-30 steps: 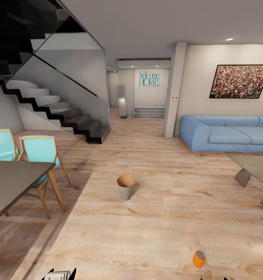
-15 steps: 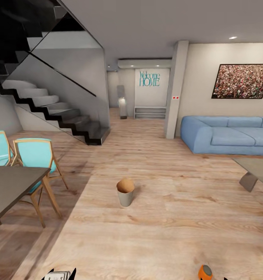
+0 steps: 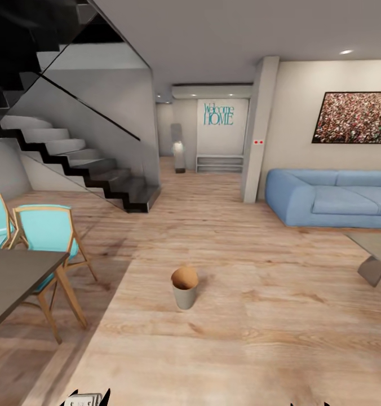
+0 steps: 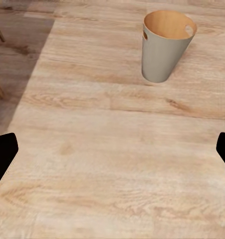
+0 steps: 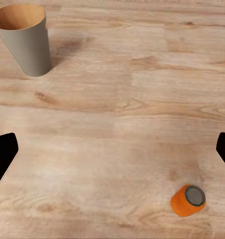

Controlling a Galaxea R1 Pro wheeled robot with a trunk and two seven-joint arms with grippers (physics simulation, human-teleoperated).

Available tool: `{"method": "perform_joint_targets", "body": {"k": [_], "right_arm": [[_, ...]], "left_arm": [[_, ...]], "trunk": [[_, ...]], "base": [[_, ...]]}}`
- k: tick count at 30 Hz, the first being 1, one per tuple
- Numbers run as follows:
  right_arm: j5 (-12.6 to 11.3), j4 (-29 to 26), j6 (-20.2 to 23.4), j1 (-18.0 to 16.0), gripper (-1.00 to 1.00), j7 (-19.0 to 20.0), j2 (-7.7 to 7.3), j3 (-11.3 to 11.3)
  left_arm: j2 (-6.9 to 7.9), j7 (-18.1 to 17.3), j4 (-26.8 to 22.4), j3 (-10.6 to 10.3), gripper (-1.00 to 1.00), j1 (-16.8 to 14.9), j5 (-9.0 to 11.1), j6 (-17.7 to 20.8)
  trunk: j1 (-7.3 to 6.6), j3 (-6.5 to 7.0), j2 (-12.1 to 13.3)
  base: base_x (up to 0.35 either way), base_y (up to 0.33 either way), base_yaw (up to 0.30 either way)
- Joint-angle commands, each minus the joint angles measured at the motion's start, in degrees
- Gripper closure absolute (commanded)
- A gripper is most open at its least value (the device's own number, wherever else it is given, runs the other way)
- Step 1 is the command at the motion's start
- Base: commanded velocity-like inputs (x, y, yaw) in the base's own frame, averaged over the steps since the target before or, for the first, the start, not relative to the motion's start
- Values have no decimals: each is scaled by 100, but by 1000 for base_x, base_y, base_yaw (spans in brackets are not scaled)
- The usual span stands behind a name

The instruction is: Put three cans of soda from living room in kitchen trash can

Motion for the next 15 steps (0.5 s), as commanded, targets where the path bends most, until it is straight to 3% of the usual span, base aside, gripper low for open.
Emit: {"method": "perform_joint_targets", "body": {"k": [1, 10, 15], "right_arm": [[-47, -4, -2, 2, -100, 48, 2, -10], [-47, -3, -2, 2, -100, 49, 0, -10], [-47, -3, -2, 2, -100, 49, 2, -10]], "left_arm": [[-2, -38, -2, 11, -100, 0, 14, -6], [-2, -38, 0, 11, -100, 0, 14, -6], [-2, -38, -1, 11, -100, -1, 14, -8]], "trunk": [[3, -3, -2], [3, -5, -2], [3, -14, -2]], "base": [[221, 99, 114], [210, 98, 174], [78, 23, 120]]}}
